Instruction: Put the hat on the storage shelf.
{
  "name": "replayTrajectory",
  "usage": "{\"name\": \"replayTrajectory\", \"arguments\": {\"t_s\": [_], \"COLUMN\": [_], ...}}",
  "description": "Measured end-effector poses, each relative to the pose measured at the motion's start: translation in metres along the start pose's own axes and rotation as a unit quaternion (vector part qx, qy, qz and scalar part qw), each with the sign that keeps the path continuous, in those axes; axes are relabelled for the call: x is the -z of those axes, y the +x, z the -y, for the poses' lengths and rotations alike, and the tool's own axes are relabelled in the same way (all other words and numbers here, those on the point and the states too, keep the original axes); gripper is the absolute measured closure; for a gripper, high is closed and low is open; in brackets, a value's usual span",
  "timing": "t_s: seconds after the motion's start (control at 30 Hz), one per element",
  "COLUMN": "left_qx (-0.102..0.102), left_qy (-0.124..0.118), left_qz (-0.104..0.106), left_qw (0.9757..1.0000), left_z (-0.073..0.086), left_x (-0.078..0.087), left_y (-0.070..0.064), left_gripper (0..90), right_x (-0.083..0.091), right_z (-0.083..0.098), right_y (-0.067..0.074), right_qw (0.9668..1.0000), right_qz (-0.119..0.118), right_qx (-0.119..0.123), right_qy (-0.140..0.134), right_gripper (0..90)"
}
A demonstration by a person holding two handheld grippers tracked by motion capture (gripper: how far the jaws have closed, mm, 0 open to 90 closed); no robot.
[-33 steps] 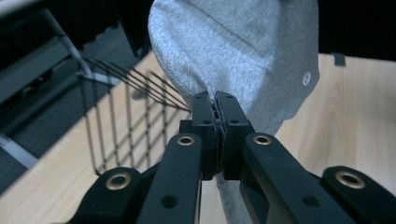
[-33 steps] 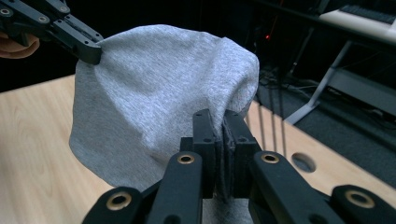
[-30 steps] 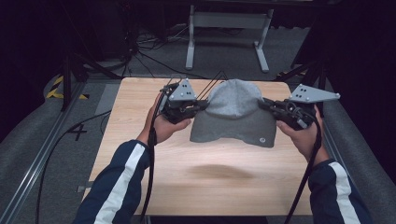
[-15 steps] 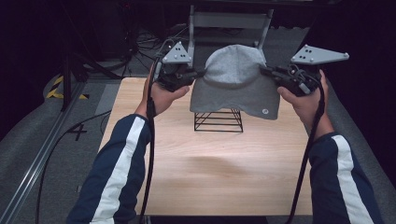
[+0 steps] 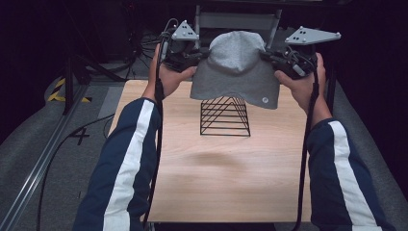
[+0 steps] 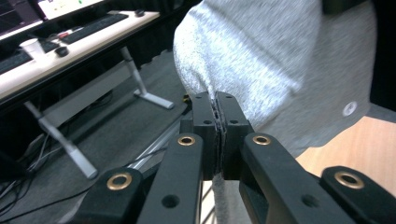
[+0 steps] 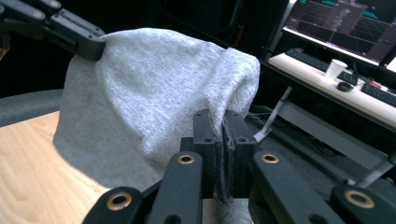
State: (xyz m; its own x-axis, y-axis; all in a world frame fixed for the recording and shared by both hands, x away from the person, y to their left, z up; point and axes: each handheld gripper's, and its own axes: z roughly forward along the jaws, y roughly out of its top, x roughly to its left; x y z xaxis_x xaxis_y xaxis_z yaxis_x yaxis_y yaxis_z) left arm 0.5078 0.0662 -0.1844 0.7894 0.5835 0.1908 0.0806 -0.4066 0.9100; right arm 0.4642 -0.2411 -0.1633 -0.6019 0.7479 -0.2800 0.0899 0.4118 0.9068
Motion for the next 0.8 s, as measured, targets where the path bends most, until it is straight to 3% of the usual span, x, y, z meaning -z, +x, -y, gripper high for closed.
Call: {"name": "replayTrajectory", "arguments": {"t_s": [0.17, 0.4, 0.5, 0.6, 0.8], "left_qx": [0.014, 0.029, 0.026, 0.038, 0.028], "left_qy": [0.008, 0.010, 0.009, -0.001, -0.009], "left_qz": [0.008, 0.018, 0.014, 0.021, 0.032], "left_qw": [0.9998, 0.9994, 0.9995, 0.9991, 0.9990], "left_z": [0.009, 0.025, 0.028, 0.032, 0.036], "left_x": [-0.016, -0.026, -0.024, -0.021, -0.012], "left_y": [0.009, 0.011, 0.010, 0.008, -0.001], "left_gripper": [88.1, 88.1, 88.1, 88.1, 88.1], "right_x": [-0.011, -0.019, -0.019, -0.017, -0.009], "right_z": [0.002, 0.017, 0.023, 0.028, 0.032], "right_y": [-0.011, -0.018, -0.017, -0.014, -0.011], "right_qw": [0.9998, 0.9995, 0.9994, 0.9993, 0.9993], "right_qz": [0.012, 0.007, 0.002, -0.005, -0.017], "right_qx": [-0.009, -0.022, -0.024, -0.027, -0.027], "right_qy": [0.010, 0.022, 0.025, 0.025, 0.019], "right_gripper": [85.6, 85.7, 85.6, 85.6, 85.6]}}
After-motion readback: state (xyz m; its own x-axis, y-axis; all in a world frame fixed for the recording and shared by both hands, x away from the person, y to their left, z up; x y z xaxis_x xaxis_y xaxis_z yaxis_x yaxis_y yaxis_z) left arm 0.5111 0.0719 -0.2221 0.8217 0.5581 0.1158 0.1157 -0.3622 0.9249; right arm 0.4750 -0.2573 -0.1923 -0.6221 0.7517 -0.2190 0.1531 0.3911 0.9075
